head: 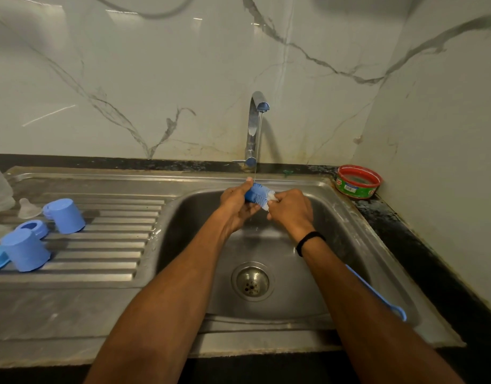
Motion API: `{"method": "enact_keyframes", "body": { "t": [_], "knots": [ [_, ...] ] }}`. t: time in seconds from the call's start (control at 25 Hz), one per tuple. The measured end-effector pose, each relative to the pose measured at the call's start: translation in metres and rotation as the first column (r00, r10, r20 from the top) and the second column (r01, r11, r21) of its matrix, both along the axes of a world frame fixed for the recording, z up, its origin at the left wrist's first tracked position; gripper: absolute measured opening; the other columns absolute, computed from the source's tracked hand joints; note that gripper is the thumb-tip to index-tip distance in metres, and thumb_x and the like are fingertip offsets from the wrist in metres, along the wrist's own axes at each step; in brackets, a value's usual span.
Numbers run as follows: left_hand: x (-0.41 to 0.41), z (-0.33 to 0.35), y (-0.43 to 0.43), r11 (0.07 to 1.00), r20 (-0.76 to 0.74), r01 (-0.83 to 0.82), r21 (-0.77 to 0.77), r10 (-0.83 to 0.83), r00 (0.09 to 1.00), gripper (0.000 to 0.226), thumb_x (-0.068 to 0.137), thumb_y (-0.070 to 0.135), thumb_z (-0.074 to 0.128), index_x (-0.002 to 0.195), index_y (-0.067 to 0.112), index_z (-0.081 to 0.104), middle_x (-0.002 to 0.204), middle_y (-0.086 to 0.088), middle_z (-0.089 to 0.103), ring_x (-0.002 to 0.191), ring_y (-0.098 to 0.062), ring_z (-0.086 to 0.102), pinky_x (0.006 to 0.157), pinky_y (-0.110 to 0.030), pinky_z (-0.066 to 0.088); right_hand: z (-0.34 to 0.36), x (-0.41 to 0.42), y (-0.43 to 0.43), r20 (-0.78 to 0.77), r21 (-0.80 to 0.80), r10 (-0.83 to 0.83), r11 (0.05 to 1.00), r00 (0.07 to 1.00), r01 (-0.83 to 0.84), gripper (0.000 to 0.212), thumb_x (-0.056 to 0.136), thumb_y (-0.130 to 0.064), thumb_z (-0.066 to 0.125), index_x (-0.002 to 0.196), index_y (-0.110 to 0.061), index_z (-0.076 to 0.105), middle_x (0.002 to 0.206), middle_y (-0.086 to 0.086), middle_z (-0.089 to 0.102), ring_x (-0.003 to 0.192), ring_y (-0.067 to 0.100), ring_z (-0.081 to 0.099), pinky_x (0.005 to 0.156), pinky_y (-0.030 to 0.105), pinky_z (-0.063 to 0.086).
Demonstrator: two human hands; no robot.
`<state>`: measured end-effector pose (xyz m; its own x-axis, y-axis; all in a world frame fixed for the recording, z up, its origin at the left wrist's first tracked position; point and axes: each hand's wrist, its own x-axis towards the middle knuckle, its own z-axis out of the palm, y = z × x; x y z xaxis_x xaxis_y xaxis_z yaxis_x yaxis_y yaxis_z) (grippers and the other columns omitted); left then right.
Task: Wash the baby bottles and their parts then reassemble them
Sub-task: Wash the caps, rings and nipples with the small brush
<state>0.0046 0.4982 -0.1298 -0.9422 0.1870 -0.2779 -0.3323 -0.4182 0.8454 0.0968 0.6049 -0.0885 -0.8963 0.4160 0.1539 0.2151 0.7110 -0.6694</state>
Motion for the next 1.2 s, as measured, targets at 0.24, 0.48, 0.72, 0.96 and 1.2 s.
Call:
{"method": "enact_keyframes", "body": {
  "t": [0.24,0.48,0.72,0.96,1.2],
  "knots": [
    [0.003,-0.003,-0.005,1.000,-0.025,-0.010,0.007,0.010,1.000,0.037,0.091,0.025,0.073,0.119,0.006,0.058,0.115,-0.018,0.069,0.099,-0.031,0.073,0.069,-0.036,0.063,-0.001,-0.001,0.000,0.008,0.000,-0.014,1.000,1.000,0.014,0.022,0.089,-0.024,0.069,0.106,-0.011,0.074,0.081,0.005,0.072,0.073,0.015,0.068,0.056,0.023,0.054],
    [-0.001,-0.004,-0.007,0.999,-0.035,-0.007,0.035,0.008,0.999,0.040,0.092,0.022,0.072,0.124,0.004,0.056,0.117,-0.018,0.068,0.102,-0.031,0.071,0.070,-0.036,0.063,-0.001,0.000,0.001,0.018,-0.020,-0.004,1.000,1.000,0.004,0.022,0.089,-0.023,0.069,0.106,-0.010,0.074,0.080,0.004,0.072,0.071,0.014,0.068,0.052,0.020,0.050],
    [-0.004,-0.009,-0.010,0.999,-0.038,-0.024,0.037,0.025,0.999,0.041,0.093,0.027,0.070,0.124,0.005,0.054,0.118,-0.019,0.068,0.102,-0.031,0.072,0.073,-0.038,0.064,0.000,0.001,-0.001,0.004,-0.019,0.002,1.000,1.000,-0.002,0.021,0.088,-0.022,0.070,0.104,-0.010,0.074,0.075,0.002,0.071,0.071,0.014,0.068,0.061,0.027,0.057],
    [-0.004,-0.008,-0.007,1.000,-0.057,-0.013,0.024,0.015,0.998,0.043,0.093,0.026,0.070,0.126,0.002,0.054,0.118,-0.020,0.067,0.099,-0.030,0.073,0.071,-0.036,0.063,0.002,0.000,0.001,0.016,0.017,-0.017,1.000,1.000,0.017,0.026,0.089,-0.026,0.069,0.110,-0.011,0.073,0.079,0.002,0.071,0.071,0.014,0.066,0.051,0.021,0.048],
    [-0.006,-0.009,-0.021,0.999,-0.053,-0.023,0.047,0.025,0.998,0.051,0.087,0.028,0.077,0.125,0.002,0.055,0.117,-0.020,0.068,0.098,-0.030,0.074,0.076,-0.036,0.063,0.002,0.003,0.001,-0.004,0.208,0.058,0.977,0.998,-0.056,0.027,0.092,-0.030,0.065,0.116,-0.021,0.072,0.093,0.004,0.073,0.081,0.018,0.065,0.062,0.025,0.050]
  ]
}}
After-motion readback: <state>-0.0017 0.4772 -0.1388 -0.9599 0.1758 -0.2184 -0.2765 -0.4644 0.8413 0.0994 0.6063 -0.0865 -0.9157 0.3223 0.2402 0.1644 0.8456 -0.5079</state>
